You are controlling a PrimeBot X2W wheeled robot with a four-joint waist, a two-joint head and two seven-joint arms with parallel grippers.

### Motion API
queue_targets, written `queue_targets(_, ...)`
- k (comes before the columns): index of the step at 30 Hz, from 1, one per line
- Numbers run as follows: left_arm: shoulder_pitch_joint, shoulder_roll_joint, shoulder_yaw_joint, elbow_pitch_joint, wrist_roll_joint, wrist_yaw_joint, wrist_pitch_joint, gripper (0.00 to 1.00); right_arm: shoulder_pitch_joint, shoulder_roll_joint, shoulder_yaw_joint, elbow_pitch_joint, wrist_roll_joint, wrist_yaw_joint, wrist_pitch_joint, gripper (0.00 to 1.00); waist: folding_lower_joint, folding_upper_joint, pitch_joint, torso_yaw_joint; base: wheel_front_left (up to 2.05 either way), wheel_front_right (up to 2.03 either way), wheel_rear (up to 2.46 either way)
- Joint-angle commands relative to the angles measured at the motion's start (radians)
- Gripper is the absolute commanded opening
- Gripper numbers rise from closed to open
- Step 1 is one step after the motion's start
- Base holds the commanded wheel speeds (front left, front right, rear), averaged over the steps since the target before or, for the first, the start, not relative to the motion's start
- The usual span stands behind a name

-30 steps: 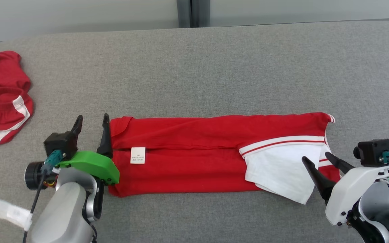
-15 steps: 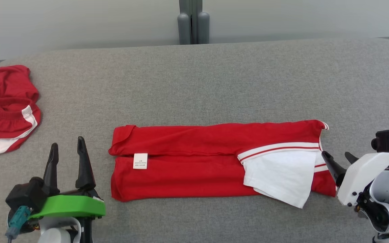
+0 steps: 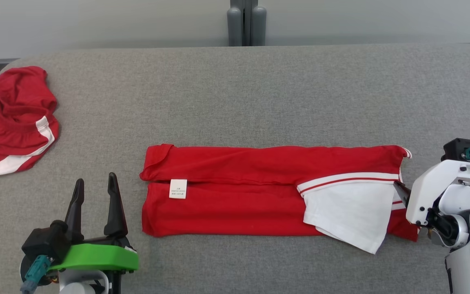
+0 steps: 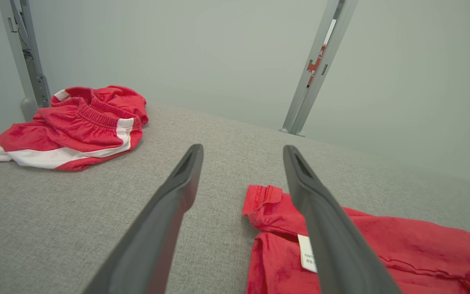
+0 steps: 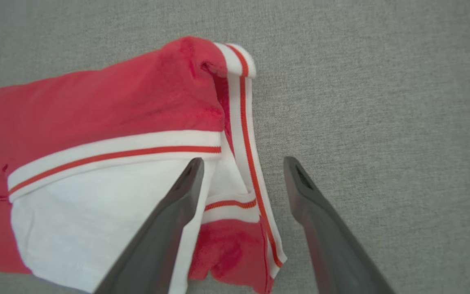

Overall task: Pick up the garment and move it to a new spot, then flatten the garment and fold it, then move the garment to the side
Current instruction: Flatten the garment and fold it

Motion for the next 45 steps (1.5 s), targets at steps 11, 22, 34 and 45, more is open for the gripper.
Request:
queue_targets(11,-0.025,0.001,-0.022,0.015,-0.007,0.005,0.0,1.0,-0.066,-0.013,-0.013,0.158,-0.078,0.0,-0.031,1.0,0.0001,0.0,0.037,0.041,0.0,0.0,0.0)
queue_targets(22,-0.035,0.001,-0.029,0.019,-0.005,-0.002,0.0,1.0,-0.112,-0.016,-0.013,0.236,-0.09,-0.001,-0.027,0.0,0.0001,0.0,0.046,0.049,0.0,0.0,0.0)
queue_targets(34,-0.019,0.001,-0.024,0.02,0.031,0.004,0.0,1.0,-0.129,-0.16,-0.206,0.14,-0.226,-0.001,-0.052,0.0,0.0001,0.0,0.005,0.02,0.0,0.0,0.0)
queue_targets(45,-0.057,0.001,-0.023,0.045,0.098,-0.022,0.0,1.0,-0.038,-0.1,-0.104,-0.071,-0.157,0.0,0.031,0.0,0.0001,0.0,-0.062,0.001,0.0,0.0,0.0)
